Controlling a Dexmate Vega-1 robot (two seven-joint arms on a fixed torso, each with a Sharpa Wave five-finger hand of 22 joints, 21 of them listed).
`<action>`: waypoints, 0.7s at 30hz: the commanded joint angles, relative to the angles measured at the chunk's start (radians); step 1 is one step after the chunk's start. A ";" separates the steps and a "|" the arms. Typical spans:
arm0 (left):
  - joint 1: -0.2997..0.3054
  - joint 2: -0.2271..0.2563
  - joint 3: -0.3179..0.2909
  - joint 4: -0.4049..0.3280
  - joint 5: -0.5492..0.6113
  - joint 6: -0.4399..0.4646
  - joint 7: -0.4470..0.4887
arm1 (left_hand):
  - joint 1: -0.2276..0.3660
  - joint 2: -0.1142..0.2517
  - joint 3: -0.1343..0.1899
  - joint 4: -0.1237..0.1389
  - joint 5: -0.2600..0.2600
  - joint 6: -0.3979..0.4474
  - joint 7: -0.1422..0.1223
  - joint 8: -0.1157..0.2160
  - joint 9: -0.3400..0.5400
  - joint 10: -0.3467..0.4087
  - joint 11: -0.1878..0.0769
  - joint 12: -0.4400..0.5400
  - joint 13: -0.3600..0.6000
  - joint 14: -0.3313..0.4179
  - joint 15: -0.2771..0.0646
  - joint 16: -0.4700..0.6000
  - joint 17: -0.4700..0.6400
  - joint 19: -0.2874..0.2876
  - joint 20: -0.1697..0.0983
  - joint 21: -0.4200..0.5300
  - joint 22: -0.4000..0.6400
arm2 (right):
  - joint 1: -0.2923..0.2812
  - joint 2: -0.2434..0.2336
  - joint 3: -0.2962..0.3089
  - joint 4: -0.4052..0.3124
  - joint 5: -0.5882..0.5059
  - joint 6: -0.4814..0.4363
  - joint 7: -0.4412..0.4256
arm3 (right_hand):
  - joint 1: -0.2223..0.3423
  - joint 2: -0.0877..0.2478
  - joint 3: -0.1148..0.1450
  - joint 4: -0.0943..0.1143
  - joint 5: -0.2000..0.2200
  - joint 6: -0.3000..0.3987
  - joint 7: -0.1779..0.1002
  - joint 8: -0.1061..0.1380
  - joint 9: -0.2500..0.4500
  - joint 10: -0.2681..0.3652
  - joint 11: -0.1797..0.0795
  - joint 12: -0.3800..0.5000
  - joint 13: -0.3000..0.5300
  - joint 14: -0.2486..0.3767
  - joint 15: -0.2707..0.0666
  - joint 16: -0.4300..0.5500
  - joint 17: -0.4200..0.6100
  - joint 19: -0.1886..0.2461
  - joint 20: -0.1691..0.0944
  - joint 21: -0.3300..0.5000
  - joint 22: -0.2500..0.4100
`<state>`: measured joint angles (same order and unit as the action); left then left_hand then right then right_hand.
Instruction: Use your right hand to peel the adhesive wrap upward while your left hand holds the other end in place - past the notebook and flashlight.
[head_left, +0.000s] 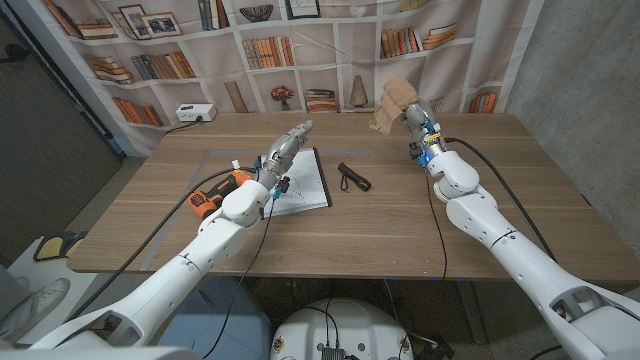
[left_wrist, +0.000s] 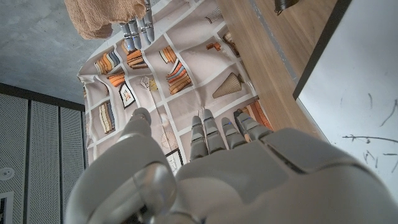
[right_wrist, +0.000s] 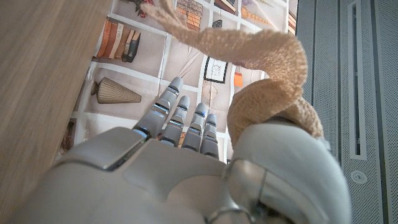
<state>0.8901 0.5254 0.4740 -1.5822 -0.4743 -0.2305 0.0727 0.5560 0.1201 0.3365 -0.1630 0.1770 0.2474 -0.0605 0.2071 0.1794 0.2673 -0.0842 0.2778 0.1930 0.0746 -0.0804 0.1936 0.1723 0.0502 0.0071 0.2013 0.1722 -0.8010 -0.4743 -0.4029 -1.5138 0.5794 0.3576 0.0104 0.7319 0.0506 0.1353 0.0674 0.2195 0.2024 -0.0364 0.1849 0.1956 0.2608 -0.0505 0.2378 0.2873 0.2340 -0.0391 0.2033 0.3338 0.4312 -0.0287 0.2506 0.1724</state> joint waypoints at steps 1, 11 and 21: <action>-0.010 -0.003 0.011 -0.003 -0.007 0.003 -0.024 | -0.003 -0.036 -0.013 -0.002 0.000 0.031 -0.003 0.007 0.003 0.031 -0.010 0.009 0.006 0.030 -0.006 0.007 0.001 0.015 0.000 0.001 0.000 | 0.021 0.015 -0.016 0.015 -0.011 -0.009 0.000 | 0.015 0.000 0.004 -0.012 0.003 -0.008 -0.003 0.006 0.001 -0.007 -0.002 -0.008 -0.001 -0.010 -0.079 -0.004 0.000 -0.006 -0.003 -0.008 0.000; -0.041 -0.010 0.037 0.023 0.004 0.008 -0.063 | 0.010 -0.075 -0.028 -0.001 0.006 0.081 0.006 0.013 0.006 0.087 -0.022 0.017 0.009 0.091 -0.026 0.012 0.000 0.068 -0.036 0.008 0.000 | 0.033 0.028 -0.025 0.020 -0.014 -0.005 0.006 | 0.045 0.006 0.013 -0.036 0.005 -0.018 -0.013 0.006 0.000 -0.012 -0.008 -0.014 -0.005 -0.026 -0.084 -0.006 -0.007 -0.012 -0.014 -0.018 0.000; -0.061 -0.004 0.057 0.015 0.040 0.018 -0.070 | 0.030 -0.078 -0.023 -0.004 0.009 0.099 0.005 0.015 0.007 0.109 -0.022 0.020 0.010 0.102 -0.023 0.009 0.001 0.061 -0.018 0.001 0.000 | 0.040 0.033 -0.032 0.021 -0.020 0.000 0.012 | 0.047 0.007 0.010 -0.042 0.004 -0.023 -0.013 0.007 0.000 -0.015 -0.010 -0.018 -0.007 -0.035 -0.081 -0.005 -0.010 -0.024 -0.014 -0.028 0.000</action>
<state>0.8504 0.5177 0.5106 -1.5649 -0.4644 -0.2260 0.0146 0.5764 0.0441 0.3112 -0.1653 0.1818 0.3359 -0.0536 0.2159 0.1841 0.3646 -0.1071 0.2923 0.1979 0.1633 -0.1051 0.2013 0.1724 0.1124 -0.0193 0.2032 0.1723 -0.7700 -0.4489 -0.4264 -1.4962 0.5658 0.3507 0.0158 0.7661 0.0531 0.1450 0.0301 0.2194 0.1799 -0.0484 0.1849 0.1956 0.2473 -0.0575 0.2217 0.2784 0.2057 -0.0389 0.1996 0.3246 0.4132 -0.0467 0.2244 0.1725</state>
